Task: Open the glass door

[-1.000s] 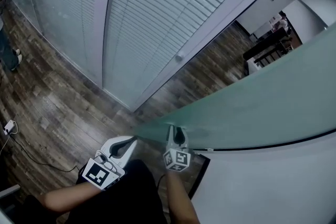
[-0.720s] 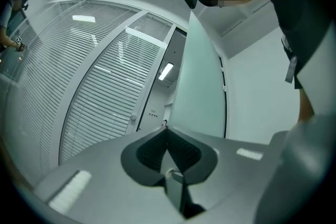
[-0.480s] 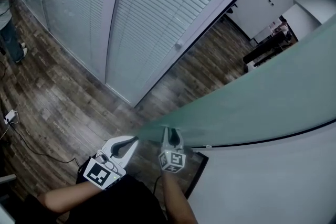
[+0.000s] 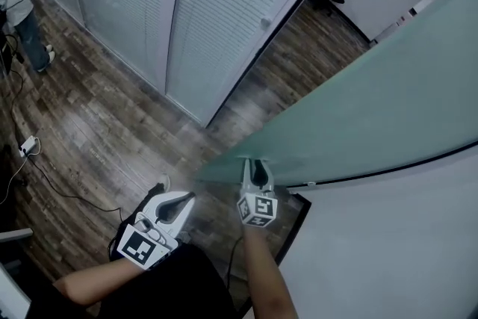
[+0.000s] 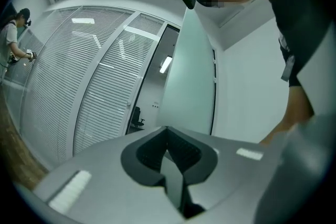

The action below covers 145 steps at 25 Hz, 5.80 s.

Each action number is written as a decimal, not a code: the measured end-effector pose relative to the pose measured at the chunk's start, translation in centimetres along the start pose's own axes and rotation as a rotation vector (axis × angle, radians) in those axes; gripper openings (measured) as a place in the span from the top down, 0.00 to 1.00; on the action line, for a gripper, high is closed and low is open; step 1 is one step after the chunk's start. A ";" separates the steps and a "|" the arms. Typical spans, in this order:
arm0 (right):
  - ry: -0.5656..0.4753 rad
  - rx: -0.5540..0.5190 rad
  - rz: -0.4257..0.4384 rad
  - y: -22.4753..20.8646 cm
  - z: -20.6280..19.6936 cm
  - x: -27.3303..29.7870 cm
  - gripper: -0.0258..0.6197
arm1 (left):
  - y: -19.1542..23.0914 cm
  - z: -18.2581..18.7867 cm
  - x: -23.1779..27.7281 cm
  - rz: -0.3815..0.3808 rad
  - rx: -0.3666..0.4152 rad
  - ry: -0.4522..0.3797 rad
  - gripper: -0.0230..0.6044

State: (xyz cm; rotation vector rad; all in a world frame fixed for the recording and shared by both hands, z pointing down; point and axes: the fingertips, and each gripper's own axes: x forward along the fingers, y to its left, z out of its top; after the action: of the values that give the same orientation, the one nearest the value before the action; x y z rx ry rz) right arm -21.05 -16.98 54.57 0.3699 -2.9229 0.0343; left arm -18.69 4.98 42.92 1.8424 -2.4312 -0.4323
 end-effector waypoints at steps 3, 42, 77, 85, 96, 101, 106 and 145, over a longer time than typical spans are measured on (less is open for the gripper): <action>-0.011 -0.008 0.013 1.5 -0.8 -2.2 0.80 | -1.0 -0.9 -2.7 0.002 -0.004 0.011 0.96; 0.016 0.036 -0.244 4.6 -8.5 -21.3 0.71 | -15.8 -3.7 0.3 -0.497 0.089 0.102 0.87; -0.022 0.105 -0.658 9.8 -8.4 -33.6 0.78 | -26.2 -6.0 -6.1 -0.928 -0.061 0.266 0.85; -0.031 0.100 -0.636 9.0 -9.6 -37.2 0.79 | -26.9 -8.4 -6.1 -0.918 -0.085 0.304 0.92; -0.039 0.108 -0.700 6.7 -10.7 -42.6 0.82 | -29.2 -10.6 -5.7 -0.927 -0.104 0.348 0.95; -0.032 0.121 -0.735 5.9 -11.6 -44.7 0.83 | -30.7 -11.1 -5.5 -0.939 -0.113 0.341 0.96; -0.033 0.141 -0.785 4.5 -12.5 -48.2 0.85 | -33.1 -11.8 -5.6 -0.948 -0.111 0.342 0.96; -0.110 0.180 -0.922 -7.6 -16.9 -65.6 0.87 | -46.6 -16.3 -6.4 -1.116 -0.123 0.404 0.96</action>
State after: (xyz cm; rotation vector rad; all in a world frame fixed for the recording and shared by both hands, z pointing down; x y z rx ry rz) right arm 46.35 -7.54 58.27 1.7233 -2.5539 0.1417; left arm 30.16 -3.45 47.33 2.7038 -0.9399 -0.1846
